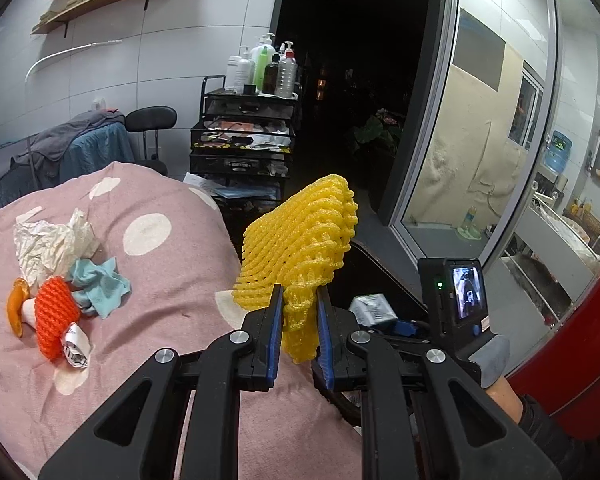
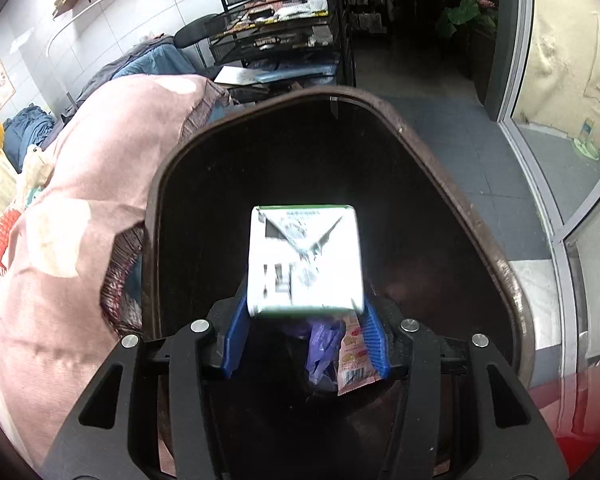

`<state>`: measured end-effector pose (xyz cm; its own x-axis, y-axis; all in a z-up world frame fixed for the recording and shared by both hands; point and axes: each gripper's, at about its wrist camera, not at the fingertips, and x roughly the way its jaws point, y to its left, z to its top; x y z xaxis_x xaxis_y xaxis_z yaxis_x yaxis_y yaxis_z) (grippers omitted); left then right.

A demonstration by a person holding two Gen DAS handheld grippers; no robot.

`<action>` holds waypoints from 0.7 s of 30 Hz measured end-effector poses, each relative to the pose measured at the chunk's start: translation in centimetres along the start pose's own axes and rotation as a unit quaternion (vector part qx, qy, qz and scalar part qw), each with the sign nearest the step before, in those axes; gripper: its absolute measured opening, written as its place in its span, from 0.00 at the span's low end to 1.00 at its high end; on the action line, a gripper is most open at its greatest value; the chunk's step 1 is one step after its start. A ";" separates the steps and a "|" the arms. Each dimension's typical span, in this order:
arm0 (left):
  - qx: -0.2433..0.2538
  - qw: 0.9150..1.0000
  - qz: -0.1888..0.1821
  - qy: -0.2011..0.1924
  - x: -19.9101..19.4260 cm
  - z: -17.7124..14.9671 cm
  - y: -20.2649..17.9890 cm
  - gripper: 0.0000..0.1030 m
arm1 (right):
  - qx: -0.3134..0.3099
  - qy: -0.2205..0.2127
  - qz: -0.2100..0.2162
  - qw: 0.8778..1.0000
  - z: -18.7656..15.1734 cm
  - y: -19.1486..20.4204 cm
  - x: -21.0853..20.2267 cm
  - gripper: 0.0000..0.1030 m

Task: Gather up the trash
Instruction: 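Carry the green carton over the bin and open the right gripper, then carry the yellow foam net over the bin and open the left gripper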

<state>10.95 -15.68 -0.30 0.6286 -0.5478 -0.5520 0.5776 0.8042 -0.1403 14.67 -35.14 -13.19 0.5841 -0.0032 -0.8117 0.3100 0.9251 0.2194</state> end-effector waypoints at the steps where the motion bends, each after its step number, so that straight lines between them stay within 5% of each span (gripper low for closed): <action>1: 0.001 1.000 -0.001 0.001 0.1 -0.1 -0.2 0.16 | 0.001 0.004 0.004 1.000 -0.2 -0.1 0.1 0.50; 5: 0.004 1.000 -0.005 0.008 0.5 -0.2 -0.6 0.16 | 0.005 0.000 0.004 1.000 -0.4 0.0 0.1 0.65; 21: 0.006 0.998 -0.040 0.040 3.3 0.0 -2.4 0.16 | 0.065 -0.123 -0.066 0.988 0.8 -3.0 -6.1 0.79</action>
<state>11.64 -19.37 -1.79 0.5377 -0.5892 -0.6031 0.6301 0.7561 -0.1769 10.81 -38.21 -8.42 0.6916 -0.2280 -0.6853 0.4801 0.8540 0.2004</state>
